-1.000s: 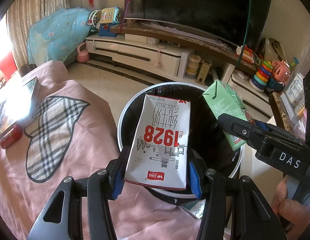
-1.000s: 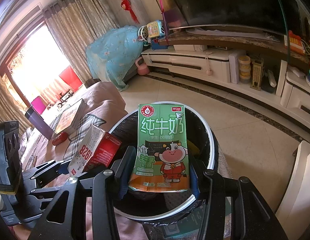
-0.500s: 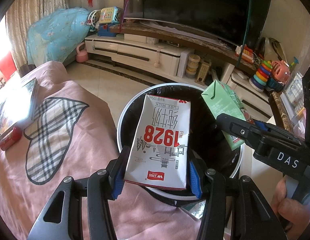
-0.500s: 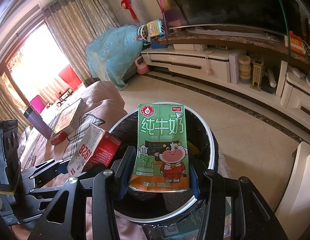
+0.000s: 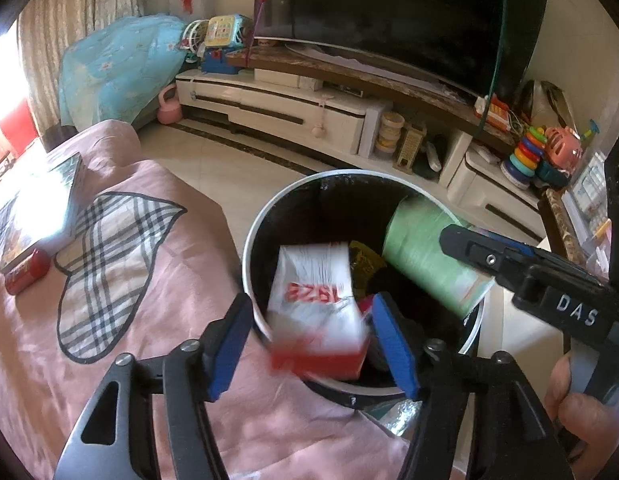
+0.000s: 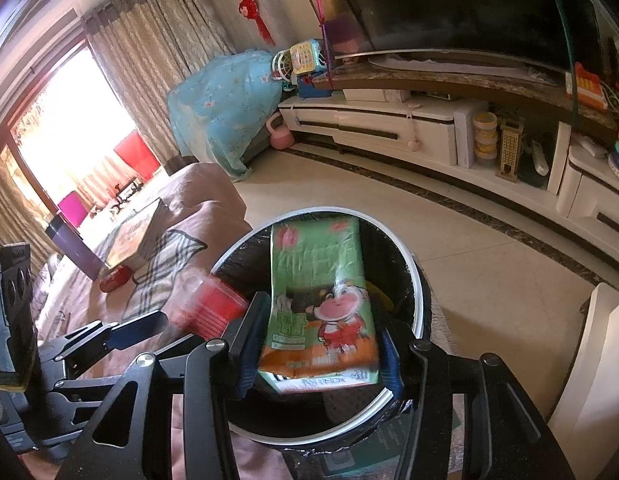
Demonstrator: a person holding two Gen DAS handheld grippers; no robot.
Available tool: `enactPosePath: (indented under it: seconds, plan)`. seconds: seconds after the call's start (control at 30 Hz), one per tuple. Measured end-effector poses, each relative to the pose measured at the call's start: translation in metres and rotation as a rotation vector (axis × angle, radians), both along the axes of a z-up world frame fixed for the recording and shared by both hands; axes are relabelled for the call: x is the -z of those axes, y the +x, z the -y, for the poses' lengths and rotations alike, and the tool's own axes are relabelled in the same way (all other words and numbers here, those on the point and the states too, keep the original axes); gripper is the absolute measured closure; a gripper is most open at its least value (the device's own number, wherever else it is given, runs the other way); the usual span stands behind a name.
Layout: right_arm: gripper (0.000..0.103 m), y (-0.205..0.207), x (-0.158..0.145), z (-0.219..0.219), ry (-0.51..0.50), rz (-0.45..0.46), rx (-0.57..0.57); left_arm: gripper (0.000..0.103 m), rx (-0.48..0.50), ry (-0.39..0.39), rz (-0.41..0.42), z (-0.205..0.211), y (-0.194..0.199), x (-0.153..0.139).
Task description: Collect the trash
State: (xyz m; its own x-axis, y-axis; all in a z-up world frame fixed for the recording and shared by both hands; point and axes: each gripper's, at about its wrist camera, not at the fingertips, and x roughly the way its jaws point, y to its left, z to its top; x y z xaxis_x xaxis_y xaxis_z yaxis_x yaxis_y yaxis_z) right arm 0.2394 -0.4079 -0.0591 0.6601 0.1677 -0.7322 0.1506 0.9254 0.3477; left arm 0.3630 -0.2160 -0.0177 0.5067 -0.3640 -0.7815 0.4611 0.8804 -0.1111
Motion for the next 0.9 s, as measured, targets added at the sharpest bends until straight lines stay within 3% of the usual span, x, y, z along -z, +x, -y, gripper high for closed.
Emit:
enactPosePath:
  seconds: [0.1,0.27,0.4,0.53,0.7,0.9]
  plan:
    - [0.041,-0.005,-0.005,0.003,0.013,0.014,0.017,0.035,-0.008,-0.006,0.006,-0.008,-0.005,-0.004]
    - [0.036,-0.017,-0.019,-0.001,0.02,0.046,0.027,0.032,-0.029,-0.023,0.028,-0.028,-0.023,-0.014]
    - [0.021,-0.034,-0.031,-0.012,0.024,0.076,0.028,0.024,-0.055,-0.047,0.069,-0.051,-0.051,-0.024]
    - [0.007,-0.061,-0.04,-0.029,0.027,0.111,0.035,0.023,-0.078,-0.073,0.109,-0.076,-0.093,-0.028]
    - [0.002,-0.091,-0.045,-0.054,0.012,0.141,0.039,0.021,-0.11,-0.097,0.149,-0.106,-0.136,-0.03]
    - [0.001,-0.137,-0.058,-0.092,-0.095,0.235,0.054,0.019,-0.167,-0.103,0.216,-0.136,-0.185,-0.033]
